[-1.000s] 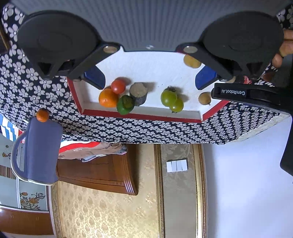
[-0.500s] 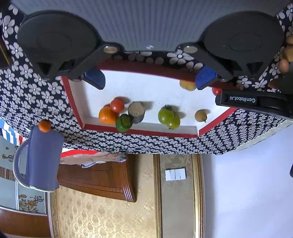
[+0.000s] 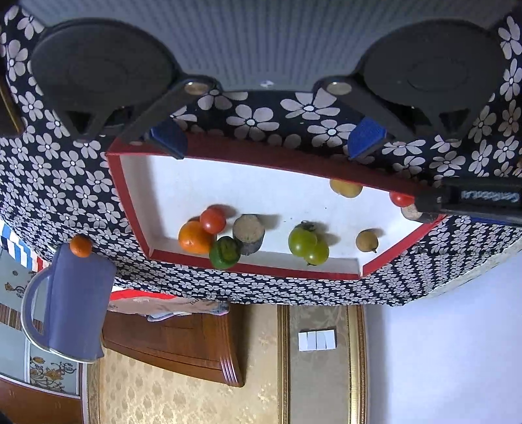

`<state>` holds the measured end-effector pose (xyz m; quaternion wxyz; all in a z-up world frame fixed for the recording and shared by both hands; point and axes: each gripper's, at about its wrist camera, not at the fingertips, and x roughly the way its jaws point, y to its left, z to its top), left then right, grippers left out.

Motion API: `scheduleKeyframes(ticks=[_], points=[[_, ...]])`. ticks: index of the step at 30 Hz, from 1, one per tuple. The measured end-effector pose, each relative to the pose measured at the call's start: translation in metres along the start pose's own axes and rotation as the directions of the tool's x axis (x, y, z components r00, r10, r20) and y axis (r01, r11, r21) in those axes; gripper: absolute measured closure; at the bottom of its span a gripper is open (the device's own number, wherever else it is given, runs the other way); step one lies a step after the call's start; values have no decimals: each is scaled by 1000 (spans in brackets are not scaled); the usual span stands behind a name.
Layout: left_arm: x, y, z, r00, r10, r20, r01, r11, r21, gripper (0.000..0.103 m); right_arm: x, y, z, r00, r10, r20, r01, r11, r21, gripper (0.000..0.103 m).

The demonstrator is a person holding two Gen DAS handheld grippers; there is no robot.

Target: Organize fruits

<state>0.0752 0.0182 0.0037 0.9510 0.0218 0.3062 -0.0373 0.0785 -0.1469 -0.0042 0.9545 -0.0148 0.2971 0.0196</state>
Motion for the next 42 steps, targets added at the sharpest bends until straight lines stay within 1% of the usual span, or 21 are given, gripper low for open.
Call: scheduleKeyframes(ticks=[3,7,16,21,25,27,31,33,35,37,42], points=[[-2,-3,-2,1000,-13,3,13,1000,15,25,0,1,-1,1000,-5,-3,5,1000,4,0],[2,-8,-10,1000,-8,-14,8,999,37,25,0,1,-2,1000,-3,-11,3,1000,2,0],[19,-5,-19,998,7,-62,-6,1000,16,25,9,3,-5,997,-44,-58,43,999,-10,0],[26,-7,-20,998,22,-63,-20,999,26,24,12,3,-5,996,-50,-79,49,999,-16,0],[29,-7,-20,998,22,-63,-21,1000,22,19,12,3,-6,995,-48,-84,47,999,-12,0],[29,-7,-21,998,24,-62,-22,999,23,19,14,2,-6,995,-43,-95,43,999,-8,0],[31,-7,-21,998,24,-55,-22,999,31,18,15,-4,-8,994,-23,-103,28,999,40,0],[32,-6,-22,998,18,-59,-17,1000,25,15,13,-5,-10,995,-21,-99,26,999,48,0],[32,-5,-21,998,9,-64,-8,1000,20,8,14,-4,-10,995,-25,-98,30,999,44,0],[34,-5,-21,998,-5,-69,7,1000,18,5,14,-5,-11,995,-19,-99,25,998,52,0],[35,-6,-22,998,-2,-67,4,1000,27,3,14,-6,-11,995,-18,-99,24,998,54,0]])
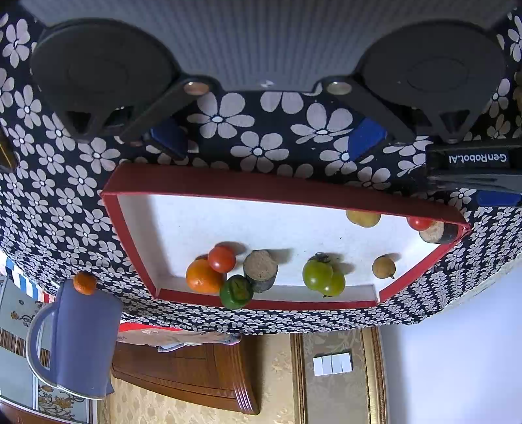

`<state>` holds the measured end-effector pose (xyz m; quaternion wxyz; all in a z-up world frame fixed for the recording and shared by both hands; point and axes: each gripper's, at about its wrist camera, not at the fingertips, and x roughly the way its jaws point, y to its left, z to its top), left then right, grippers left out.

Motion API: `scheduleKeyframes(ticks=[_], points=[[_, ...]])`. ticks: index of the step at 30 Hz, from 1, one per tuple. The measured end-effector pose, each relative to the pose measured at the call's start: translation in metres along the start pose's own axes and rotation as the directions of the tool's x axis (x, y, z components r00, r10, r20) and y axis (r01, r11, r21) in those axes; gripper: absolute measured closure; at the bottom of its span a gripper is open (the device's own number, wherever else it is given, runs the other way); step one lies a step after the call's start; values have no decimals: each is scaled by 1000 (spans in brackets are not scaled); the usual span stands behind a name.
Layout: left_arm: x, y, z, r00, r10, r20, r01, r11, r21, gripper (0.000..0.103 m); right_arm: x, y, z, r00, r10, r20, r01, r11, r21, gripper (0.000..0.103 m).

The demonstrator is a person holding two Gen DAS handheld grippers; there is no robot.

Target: Organize fruits

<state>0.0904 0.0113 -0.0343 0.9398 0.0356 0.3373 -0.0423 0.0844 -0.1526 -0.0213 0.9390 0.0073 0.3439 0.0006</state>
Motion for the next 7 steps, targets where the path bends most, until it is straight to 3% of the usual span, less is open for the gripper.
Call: scheduleKeyframes(ticks=[7], points=[[0,0,-1,1000,3,3,-3,1000,3,3,0,1,0,1000,0,0,0,1000,0,0]])
